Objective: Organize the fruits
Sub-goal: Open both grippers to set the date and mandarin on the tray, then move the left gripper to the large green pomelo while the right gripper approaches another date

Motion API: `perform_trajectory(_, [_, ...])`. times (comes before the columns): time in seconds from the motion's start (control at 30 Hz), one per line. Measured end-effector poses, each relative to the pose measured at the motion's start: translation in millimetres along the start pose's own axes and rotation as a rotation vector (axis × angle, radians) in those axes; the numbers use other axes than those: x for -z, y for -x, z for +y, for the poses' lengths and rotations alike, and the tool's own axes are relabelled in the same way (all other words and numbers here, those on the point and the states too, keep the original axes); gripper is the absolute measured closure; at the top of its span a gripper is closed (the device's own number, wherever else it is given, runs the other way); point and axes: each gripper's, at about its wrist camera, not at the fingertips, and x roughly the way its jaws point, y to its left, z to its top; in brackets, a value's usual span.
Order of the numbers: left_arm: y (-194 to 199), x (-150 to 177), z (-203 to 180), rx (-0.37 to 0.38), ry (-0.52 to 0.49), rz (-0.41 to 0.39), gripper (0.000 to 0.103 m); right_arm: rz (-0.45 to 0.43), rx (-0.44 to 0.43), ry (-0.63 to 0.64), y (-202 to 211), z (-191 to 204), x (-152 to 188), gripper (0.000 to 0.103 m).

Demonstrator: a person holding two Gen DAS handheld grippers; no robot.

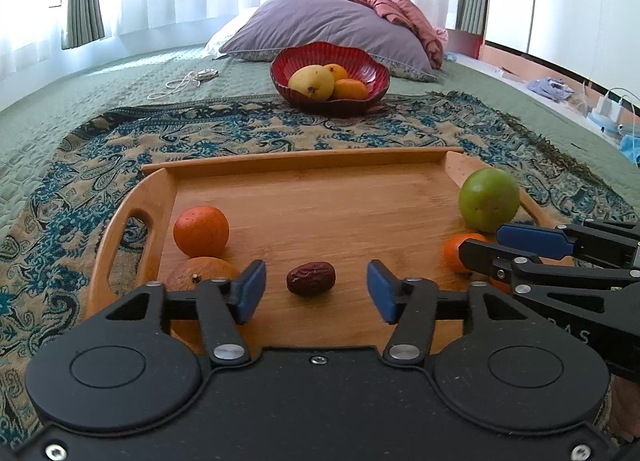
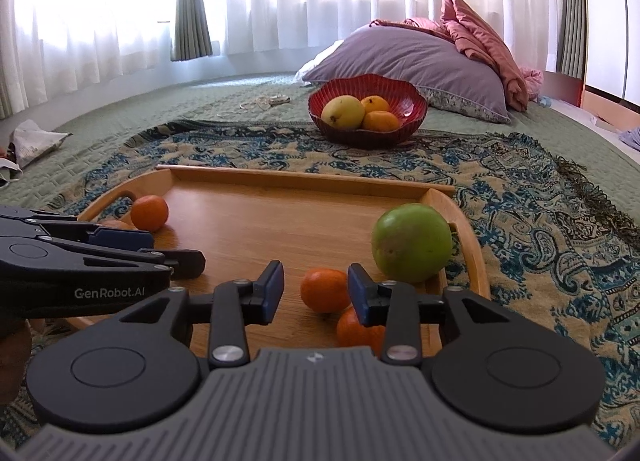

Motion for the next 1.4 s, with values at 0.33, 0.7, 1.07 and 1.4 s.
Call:
perform_trajectory(0.33, [32,15,-7,0.024,-0.012,-0.031,0.025,-0.063,-0.012,0.011,33,-1,11,0.034])
perform_trajectory(0.7, [65,41,-6,0.082,0.033,-0.035,0.013,-0.106,0.001,0.064,69,-11,32,0.019])
perform_trajectory(1.07, [83,61,-20,0.146,-0.003,-0.033,0.006,-0.101,0.000,0.144,84,-8,57,0.014])
perform_trajectory(1.4, [89,72,-25,0.191,0.010,-0.011,0.006,-0.089,-0.003,0.234,90,-3,75,0.011])
